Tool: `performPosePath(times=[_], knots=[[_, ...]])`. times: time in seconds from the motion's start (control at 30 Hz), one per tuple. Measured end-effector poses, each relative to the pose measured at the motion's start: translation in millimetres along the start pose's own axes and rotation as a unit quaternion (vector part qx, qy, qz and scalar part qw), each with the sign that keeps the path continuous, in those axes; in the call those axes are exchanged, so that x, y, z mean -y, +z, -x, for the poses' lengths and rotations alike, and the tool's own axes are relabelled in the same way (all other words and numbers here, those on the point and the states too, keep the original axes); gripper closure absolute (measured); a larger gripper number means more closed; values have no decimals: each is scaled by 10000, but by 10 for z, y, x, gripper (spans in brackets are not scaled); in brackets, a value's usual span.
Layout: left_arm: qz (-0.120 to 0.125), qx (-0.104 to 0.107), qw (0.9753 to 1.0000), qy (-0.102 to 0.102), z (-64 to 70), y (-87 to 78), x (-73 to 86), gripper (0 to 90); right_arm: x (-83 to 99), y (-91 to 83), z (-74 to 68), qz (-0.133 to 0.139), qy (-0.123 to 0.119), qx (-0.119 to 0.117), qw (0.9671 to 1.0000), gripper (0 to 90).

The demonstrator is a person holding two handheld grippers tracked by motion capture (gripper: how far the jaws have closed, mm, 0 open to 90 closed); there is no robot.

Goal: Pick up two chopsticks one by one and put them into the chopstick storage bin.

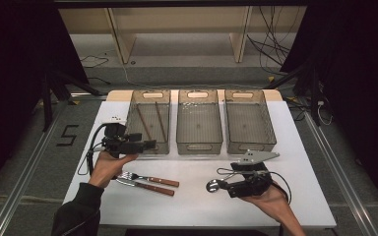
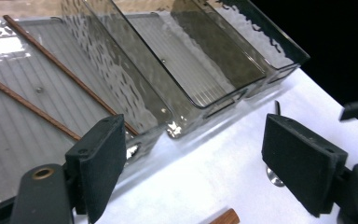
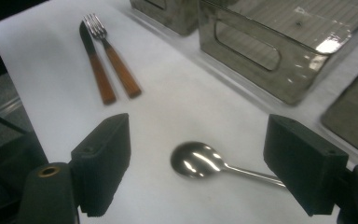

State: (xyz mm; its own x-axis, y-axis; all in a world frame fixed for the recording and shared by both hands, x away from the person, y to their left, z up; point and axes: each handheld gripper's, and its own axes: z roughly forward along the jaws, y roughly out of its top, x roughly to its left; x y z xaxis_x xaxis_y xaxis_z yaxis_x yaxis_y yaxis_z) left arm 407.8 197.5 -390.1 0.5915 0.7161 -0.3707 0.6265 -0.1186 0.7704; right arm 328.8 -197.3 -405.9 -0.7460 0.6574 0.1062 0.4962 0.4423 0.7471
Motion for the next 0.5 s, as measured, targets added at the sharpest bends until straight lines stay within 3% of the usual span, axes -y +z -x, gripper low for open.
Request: performPosePath(times=[0.07,0.17,0.37,0.5], knots=[[22,-36,9999,107,23,1,91,202,-6,-28,75,-88,-43,91,9999,239],[62,12,9999,105,41,6,210,199,-16,-47,168,-114,-13,150,9998,256],[212,17,9996,194,91,-27,456,194,-25,9,341,-227,269,431,9985,336],[344,14,9987,376,146,-70,595,186,-5,112,463,-372,397,637,9965,387]])
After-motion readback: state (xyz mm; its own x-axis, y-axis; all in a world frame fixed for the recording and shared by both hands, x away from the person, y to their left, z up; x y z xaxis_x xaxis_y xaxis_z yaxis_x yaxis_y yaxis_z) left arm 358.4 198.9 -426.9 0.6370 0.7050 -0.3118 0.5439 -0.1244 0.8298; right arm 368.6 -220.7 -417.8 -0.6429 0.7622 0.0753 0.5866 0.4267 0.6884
